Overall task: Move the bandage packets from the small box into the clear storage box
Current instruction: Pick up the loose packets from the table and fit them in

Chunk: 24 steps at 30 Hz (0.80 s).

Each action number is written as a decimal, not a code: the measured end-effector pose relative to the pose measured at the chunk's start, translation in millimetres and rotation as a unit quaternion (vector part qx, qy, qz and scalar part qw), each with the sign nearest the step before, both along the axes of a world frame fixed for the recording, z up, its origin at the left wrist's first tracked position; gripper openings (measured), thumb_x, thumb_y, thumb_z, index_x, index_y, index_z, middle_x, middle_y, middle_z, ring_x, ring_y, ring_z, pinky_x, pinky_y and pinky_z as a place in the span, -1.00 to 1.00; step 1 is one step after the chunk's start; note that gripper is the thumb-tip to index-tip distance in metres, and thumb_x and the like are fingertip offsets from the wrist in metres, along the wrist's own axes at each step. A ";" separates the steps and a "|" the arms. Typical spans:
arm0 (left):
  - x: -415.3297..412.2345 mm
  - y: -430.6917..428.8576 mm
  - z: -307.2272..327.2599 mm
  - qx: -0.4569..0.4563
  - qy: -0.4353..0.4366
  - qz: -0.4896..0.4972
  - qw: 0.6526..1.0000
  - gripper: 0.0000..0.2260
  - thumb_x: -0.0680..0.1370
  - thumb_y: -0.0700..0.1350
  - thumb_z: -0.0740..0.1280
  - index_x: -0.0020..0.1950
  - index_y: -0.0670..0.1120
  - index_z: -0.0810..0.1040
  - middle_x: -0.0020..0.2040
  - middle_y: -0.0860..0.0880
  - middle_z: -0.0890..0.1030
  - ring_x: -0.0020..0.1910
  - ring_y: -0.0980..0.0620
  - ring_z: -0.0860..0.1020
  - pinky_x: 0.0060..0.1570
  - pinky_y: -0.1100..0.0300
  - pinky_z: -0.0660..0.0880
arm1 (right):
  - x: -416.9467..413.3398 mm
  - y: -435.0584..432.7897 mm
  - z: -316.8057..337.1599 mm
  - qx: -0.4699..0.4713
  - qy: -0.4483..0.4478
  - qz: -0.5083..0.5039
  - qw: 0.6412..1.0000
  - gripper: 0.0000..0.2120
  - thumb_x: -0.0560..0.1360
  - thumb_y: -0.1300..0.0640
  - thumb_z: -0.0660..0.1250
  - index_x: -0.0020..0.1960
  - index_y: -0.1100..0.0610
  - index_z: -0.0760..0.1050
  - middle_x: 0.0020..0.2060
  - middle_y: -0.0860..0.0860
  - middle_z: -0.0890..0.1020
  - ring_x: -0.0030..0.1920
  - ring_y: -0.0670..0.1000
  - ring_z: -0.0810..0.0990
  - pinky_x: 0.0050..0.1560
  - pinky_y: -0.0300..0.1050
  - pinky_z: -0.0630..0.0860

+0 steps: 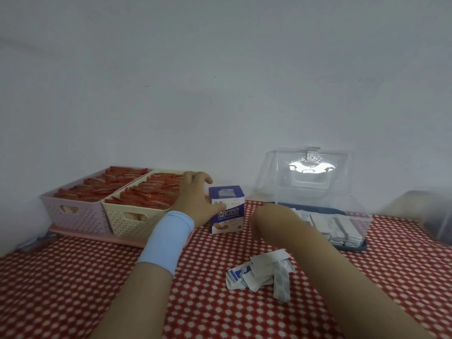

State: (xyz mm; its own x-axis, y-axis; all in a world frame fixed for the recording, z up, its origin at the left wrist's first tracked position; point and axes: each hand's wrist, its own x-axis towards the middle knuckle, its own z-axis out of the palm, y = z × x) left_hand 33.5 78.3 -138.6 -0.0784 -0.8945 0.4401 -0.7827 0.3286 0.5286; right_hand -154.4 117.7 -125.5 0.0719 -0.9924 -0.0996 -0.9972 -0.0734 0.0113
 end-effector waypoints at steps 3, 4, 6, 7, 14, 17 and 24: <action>-2.2 12.3 20.9 -0.054 0.036 -0.023 0.998 -0.71 0.46 -0.05 0.49 0.03 0.00 0.40 0.03 0.04 0.48 -0.08 0.07 0.48 -0.05 0.27 0.44 | 0.6 -3.2 -5.0 0.037 0.007 -0.018 0.999 -0.51 0.63 0.13 0.30 0.52 0.14 0.29 0.43 0.11 0.45 0.40 0.18 0.45 0.42 0.07 0.36; -5.4 17.2 27.1 -0.053 0.047 -0.040 0.997 -0.79 0.49 -0.06 0.45 -0.03 0.00 0.42 -0.07 0.05 0.53 -0.16 0.08 0.50 -0.14 0.26 0.45 | -0.3 -3.1 -4.8 0.048 0.003 -0.016 0.999 -0.52 0.64 0.12 0.27 0.53 0.14 0.27 0.44 0.11 0.43 0.42 0.17 0.43 0.43 0.06 0.34; -13.8 26.2 36.1 -0.012 0.033 -0.073 0.997 -0.90 0.52 -0.07 0.39 -0.12 0.02 0.48 -0.20 0.05 0.61 -0.24 0.07 0.57 -0.17 0.19 0.53 | -0.2 -1.1 -3.7 0.055 -0.013 -0.021 0.998 -0.52 0.65 0.11 0.25 0.53 0.14 0.27 0.44 0.11 0.43 0.42 0.16 0.43 0.44 0.05 0.34; -18.3 29.3 38.3 0.030 0.014 -0.096 0.995 -0.93 0.53 -0.06 0.37 -0.13 0.02 0.52 -0.22 0.05 0.65 -0.25 0.07 0.62 -0.14 0.13 0.59 | 0.4 0.0 -2.9 0.048 -0.019 -0.024 0.998 -0.53 0.64 0.12 0.28 0.52 0.13 0.29 0.41 0.10 0.46 0.39 0.15 0.46 0.41 0.04 0.37; -31.3 33.1 35.1 0.221 -0.013 -0.148 0.964 -0.75 0.54 -0.03 0.42 0.19 -0.02 0.56 0.01 -0.08 0.70 -0.10 -0.02 0.71 0.02 0.00 0.65 | -22.6 7.8 13.3 -0.091 -0.339 0.071 0.933 -0.59 0.53 0.22 0.42 0.33 -0.06 0.49 0.15 0.01 0.67 -0.02 -0.07 0.64 -0.04 -0.25 0.57; -38.7 39.3 36.1 0.239 0.053 -0.189 0.951 -0.75 0.55 -0.07 0.43 0.18 -0.11 0.54 -0.06 -0.13 0.72 -0.13 -0.03 0.72 0.01 -0.01 0.65 | -26.4 16.3 21.9 -0.040 -0.431 0.037 0.901 -0.46 0.46 0.16 0.52 0.38 -0.02 0.43 0.11 0.03 0.70 -0.17 -0.05 0.69 -0.37 -0.30 0.53; -48.4 45.6 34.4 0.264 0.071 -0.205 0.940 -0.91 0.59 -0.14 0.38 -0.07 -0.15 0.61 -0.23 -0.07 0.73 -0.14 0.00 0.73 0.01 0.06 0.65 | -45.3 25.5 21.7 -0.048 -0.381 0.050 0.922 -0.73 0.47 0.09 0.52 0.16 0.06 0.66 -0.02 -0.09 0.66 -0.15 -0.09 0.61 -0.38 -0.33 0.46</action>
